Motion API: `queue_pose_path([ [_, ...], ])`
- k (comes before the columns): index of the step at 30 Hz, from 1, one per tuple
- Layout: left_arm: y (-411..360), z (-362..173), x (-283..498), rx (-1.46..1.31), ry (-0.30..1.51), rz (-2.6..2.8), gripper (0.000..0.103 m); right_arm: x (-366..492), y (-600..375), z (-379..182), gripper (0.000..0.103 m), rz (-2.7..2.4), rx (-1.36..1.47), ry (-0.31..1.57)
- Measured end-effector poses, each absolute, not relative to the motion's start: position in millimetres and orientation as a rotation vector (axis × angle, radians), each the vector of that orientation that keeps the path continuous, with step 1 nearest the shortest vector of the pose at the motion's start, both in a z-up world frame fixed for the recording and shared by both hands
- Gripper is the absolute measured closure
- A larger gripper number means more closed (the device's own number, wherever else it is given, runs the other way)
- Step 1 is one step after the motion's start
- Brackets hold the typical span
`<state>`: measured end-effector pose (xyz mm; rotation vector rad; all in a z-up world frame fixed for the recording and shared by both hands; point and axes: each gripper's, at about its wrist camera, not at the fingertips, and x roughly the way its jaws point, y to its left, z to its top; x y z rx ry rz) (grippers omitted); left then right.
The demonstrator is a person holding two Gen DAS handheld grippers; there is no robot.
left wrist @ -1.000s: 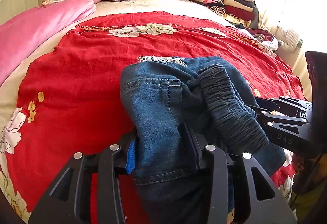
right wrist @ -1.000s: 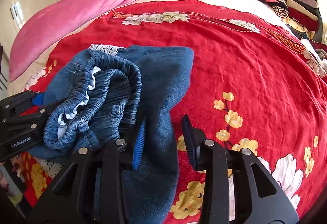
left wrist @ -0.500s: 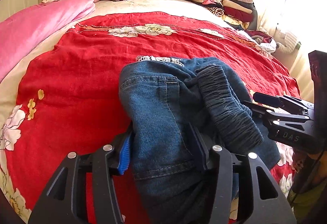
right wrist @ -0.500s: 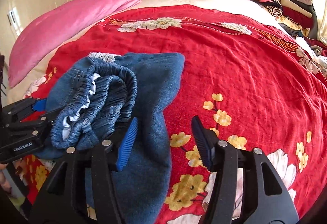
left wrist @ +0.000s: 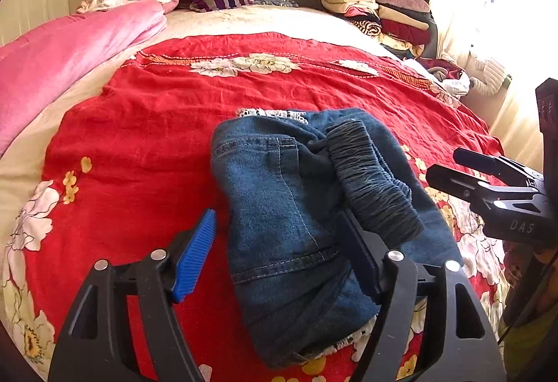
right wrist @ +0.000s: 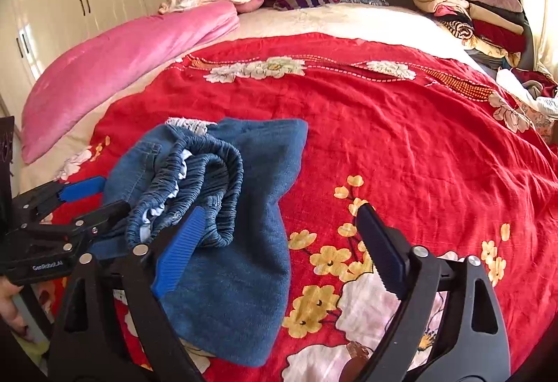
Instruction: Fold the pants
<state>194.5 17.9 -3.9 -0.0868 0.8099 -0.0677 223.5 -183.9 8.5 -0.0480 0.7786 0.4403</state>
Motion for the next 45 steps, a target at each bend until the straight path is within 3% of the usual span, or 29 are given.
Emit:
queue_pose_path([
  [9,21,5,189,-0.081,0.796,-0.053,0.011,216,-190,23,0.012,0.435,-0.041,0.731],
  [15,23,9,187,-0.081,0.789,-0.041,0.006,213,-189,31,0.010,0.442,-0.049,0.704],
  [45,40,40,154,-0.101,0.717,0.019,0.004,180,-192,60,0.009,0.456,-0.043,0.589],
])
